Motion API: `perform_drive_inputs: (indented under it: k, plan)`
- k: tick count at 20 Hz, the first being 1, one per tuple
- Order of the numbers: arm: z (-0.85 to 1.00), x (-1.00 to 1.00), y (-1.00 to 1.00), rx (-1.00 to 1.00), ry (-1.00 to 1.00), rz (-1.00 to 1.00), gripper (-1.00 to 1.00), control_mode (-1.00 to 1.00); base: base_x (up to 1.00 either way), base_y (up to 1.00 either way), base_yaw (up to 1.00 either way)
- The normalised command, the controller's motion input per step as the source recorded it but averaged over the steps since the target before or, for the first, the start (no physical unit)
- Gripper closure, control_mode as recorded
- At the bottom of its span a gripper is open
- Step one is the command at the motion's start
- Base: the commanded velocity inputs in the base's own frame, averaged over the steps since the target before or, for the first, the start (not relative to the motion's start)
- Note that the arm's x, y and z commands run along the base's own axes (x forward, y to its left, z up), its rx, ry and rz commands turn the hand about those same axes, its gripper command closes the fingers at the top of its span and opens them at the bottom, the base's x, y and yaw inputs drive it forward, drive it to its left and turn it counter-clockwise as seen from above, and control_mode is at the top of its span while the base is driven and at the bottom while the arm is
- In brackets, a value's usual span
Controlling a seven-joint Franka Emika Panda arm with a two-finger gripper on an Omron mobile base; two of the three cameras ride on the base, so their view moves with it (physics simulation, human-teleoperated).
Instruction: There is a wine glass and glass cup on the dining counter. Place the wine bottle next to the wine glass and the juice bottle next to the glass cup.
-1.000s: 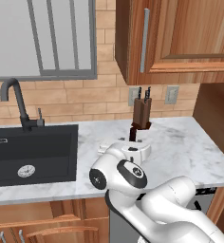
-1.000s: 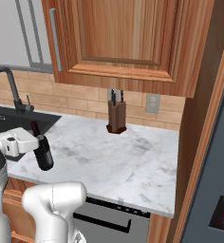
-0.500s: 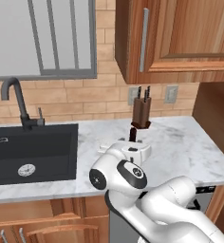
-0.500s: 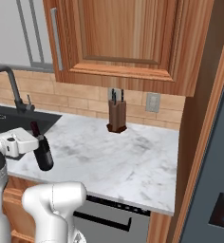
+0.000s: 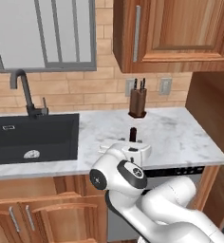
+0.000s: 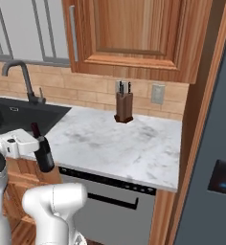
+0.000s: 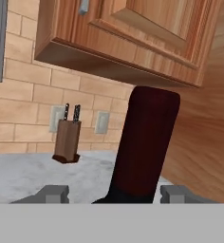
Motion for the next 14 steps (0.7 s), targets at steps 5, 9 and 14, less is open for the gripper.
perform_drive_inputs:
  k: [5,9,14]
  plan:
    - [0.0,0.0,0.0,0.0,0.0,0.0,1.0,1.0,-0.66,0.0,0.24]
    - [0.0,0.0,0.0,0.0,0.0,0.0,1.0,1.0,-0.39,-0.01,0.77]
    - [0.0,0.0,0.0,0.0,0.0,0.0,1.0,1.0,-0.08,0.0,1.0]
